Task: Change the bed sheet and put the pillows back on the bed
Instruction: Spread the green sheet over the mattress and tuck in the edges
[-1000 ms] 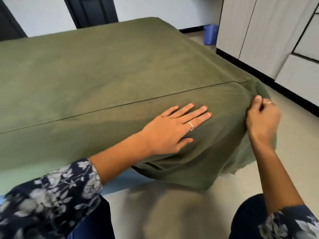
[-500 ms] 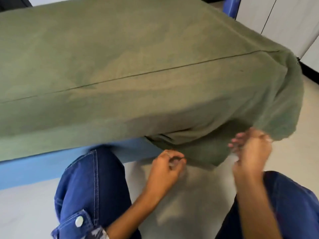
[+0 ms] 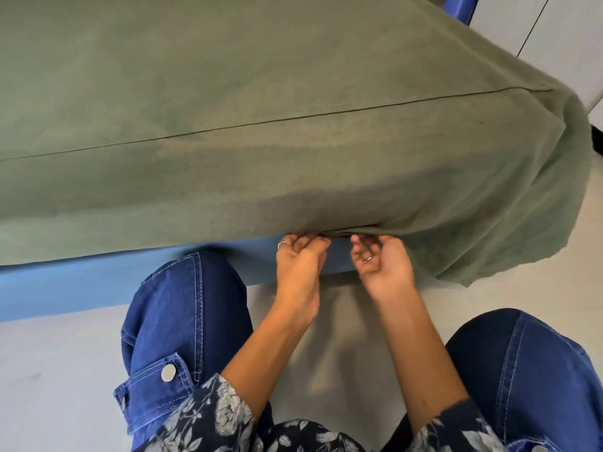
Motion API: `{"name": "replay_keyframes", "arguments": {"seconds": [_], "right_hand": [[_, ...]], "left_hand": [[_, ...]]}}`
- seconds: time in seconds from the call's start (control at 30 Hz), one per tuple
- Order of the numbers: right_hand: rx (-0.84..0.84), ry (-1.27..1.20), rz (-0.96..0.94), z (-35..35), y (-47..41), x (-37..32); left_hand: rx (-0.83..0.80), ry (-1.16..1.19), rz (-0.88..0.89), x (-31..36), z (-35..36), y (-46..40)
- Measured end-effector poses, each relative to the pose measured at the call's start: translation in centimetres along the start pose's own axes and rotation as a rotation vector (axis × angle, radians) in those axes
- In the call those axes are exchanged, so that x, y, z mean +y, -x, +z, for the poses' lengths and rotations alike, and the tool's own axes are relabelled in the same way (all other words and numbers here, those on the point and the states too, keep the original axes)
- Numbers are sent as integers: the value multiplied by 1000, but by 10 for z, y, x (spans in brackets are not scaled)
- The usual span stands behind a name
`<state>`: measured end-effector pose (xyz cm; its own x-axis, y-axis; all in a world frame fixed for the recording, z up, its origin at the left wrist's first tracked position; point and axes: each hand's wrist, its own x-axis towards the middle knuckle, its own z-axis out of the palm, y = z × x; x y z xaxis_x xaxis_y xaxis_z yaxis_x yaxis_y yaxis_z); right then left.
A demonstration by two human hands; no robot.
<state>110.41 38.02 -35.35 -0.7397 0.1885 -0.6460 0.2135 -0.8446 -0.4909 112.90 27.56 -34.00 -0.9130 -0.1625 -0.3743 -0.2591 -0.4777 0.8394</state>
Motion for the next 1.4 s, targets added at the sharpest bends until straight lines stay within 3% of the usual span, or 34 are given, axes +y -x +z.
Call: {"name": "replay_keyframes", "arguments": {"seconds": [0.1, 0.33, 0.47, 0.57, 0.73, 0.87, 0.97, 1.03, 1.1, 1.2, 1.27, 1.4], "right_hand": [[12, 52, -26, -2, 2, -7], [-349, -464, -93, 6, 31, -2], [-463, -482, -135, 14, 24, -13], [-472, -401, -170, 21, 15, -28], [-485, -357, -164, 22, 9, -37], [-393, -257, -127, 15, 12, -45], [-178, -59, -155, -4, 12, -57], [-5, 58, -202, -28, 11, -62], [77, 49, -123, -51, 9, -61], [61, -78, 114, -63, 5, -49], [-2, -195, 174, -61, 2, -47], [1, -302, -41, -53, -13, -76]], "left_hand": [[-72, 174, -1, 2, 6, 2], [-233, 562, -50, 9, 15, -2], [-272, 666, -90, 19, 27, -10], [-300, 619, -102, 20, 30, -14], [-289, 315, -186, 22, 9, -16], [-241, 554, -270, 16, 17, -12], [-271, 675, -276, 4, 23, -12], [-258, 606, -277, 1, 22, -14], [-220, 430, -256, 3, 20, -17], [-241, 93, -233, 10, 13, -17], [-315, -133, -282, 8, 13, -8], [-413, -218, -318, -8, 33, 8]]}}
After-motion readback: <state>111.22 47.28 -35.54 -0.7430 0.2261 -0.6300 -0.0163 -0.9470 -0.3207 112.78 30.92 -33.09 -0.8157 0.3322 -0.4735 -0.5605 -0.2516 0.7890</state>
